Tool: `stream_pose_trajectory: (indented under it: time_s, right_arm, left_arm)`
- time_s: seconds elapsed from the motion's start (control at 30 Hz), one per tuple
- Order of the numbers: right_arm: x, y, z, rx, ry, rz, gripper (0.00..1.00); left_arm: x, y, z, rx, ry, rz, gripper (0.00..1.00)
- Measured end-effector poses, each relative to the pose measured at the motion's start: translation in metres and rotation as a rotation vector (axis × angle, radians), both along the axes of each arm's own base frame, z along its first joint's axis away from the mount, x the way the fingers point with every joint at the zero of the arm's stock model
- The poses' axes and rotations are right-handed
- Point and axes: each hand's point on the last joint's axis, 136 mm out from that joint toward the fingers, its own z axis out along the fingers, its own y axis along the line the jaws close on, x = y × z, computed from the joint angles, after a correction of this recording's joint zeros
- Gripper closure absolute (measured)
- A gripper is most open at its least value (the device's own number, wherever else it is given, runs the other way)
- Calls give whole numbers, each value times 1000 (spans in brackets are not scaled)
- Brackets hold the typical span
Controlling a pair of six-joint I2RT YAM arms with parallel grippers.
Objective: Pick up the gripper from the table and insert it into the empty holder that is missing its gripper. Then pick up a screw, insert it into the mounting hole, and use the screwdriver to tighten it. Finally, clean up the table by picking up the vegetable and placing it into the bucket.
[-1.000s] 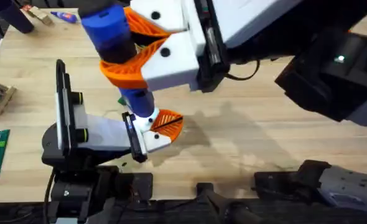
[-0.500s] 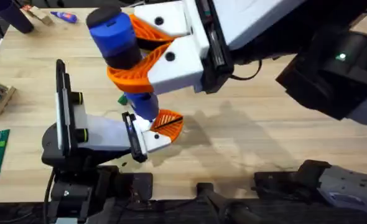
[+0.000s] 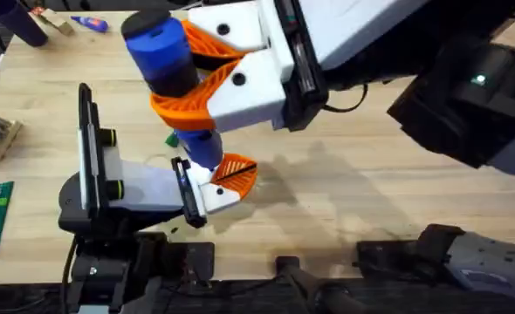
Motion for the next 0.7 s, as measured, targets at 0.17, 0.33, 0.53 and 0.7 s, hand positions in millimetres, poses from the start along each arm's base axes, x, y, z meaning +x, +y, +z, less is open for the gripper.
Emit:
stream_pose_trajectory:
  time_s: [0.17,0.33,0.53,0.7]
  right_arm:
    - [0,0,-3,-11,11,4,952]
    - [-1,0,-1,-6,5,4,953]
    - [-3,0,3,10,-8,14,953]
    - [-5,0,3,8,-1,25,952]
  left_arm:
    - [0,0,0,0,0,0,992]
    - [0,0,0,0,0,0,992]
    - [0,0,0,0,0,0,992]
    - [0,0,0,0,0,0,992]
